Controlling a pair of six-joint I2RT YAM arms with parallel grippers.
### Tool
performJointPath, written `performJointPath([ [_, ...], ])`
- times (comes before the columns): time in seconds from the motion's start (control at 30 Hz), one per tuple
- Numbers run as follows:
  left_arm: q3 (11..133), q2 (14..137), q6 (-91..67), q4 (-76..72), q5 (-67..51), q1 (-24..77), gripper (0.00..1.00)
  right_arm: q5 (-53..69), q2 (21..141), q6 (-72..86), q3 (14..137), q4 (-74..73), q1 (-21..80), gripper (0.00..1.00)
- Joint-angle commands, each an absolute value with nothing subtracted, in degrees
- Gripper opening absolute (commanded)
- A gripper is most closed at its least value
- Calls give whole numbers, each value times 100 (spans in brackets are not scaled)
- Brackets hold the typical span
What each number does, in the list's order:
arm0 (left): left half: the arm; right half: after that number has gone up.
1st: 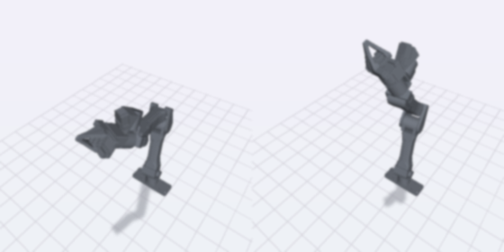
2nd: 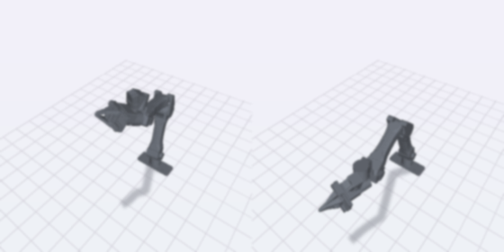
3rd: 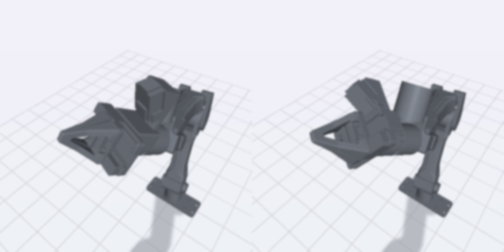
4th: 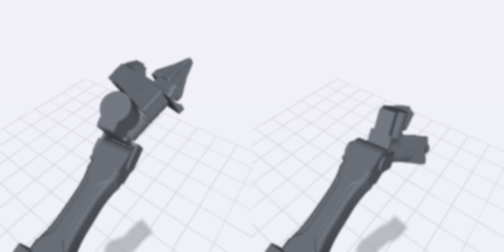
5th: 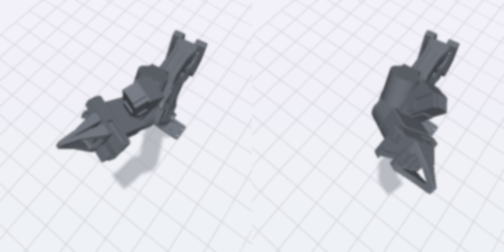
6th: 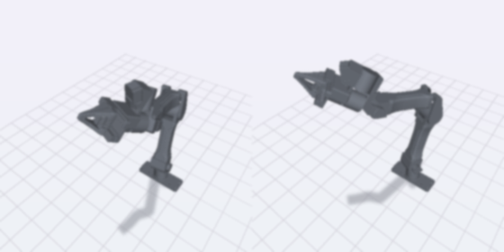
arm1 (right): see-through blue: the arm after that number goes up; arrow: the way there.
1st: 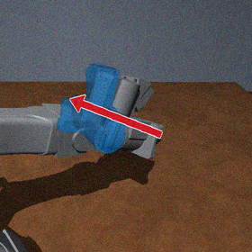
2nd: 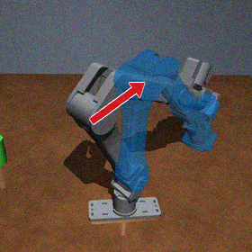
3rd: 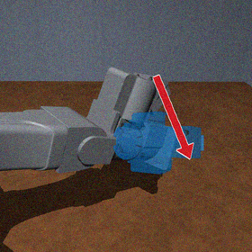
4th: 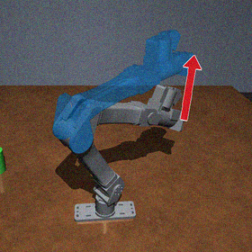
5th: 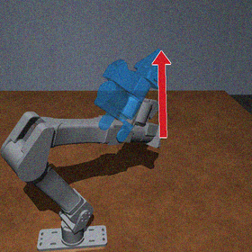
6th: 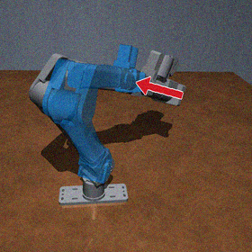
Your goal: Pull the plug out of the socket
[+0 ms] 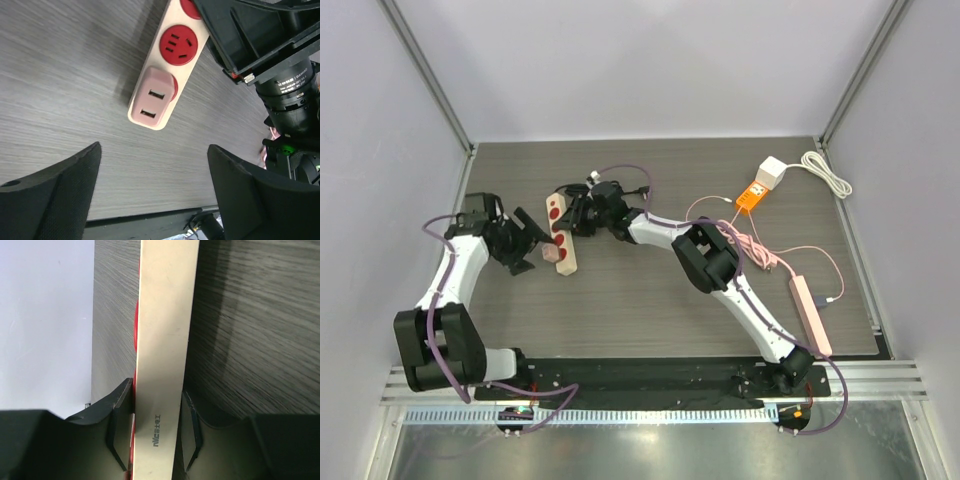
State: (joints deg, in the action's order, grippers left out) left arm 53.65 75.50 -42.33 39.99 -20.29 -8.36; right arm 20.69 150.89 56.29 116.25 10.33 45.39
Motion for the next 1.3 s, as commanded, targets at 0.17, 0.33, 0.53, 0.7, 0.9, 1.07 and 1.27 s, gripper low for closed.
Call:
performJointPath([
  [0.17, 5924, 7734, -3227, 3621, -1433, -413, 75, 2100, 15275, 5106, 11373, 430, 4649, 4],
  [0.33, 5915, 8050, -2594, 3656, -1056, -203, 66, 2390, 15328, 5106, 11417, 518, 4614, 4],
  [0.53, 6214, 8455, -2022, 3972, -668, 167, 71, 2926, 15372, 5133, 11514, 536, 4500, 4],
  [0.7, 6065, 8604, -1942, 3727, -756, 272, 68, 2988, 15354, 5054, 11461, 483, 4439, 4],
  [0.9, 6030, 8728, -1916, 3621, -1081, 325, 54, 3094, 15521, 5054, 11707, 361, 4438, 4],
  [1.07, 5845, 8675, -1863, 3621, -1239, 352, 61, 3076, 15539, 5071, 11786, 299, 4430, 4],
  [1.27, 5730, 8710, -1890, 3489, -1582, 369, 56, 2988, 15557, 5063, 11795, 220, 4438, 3],
])
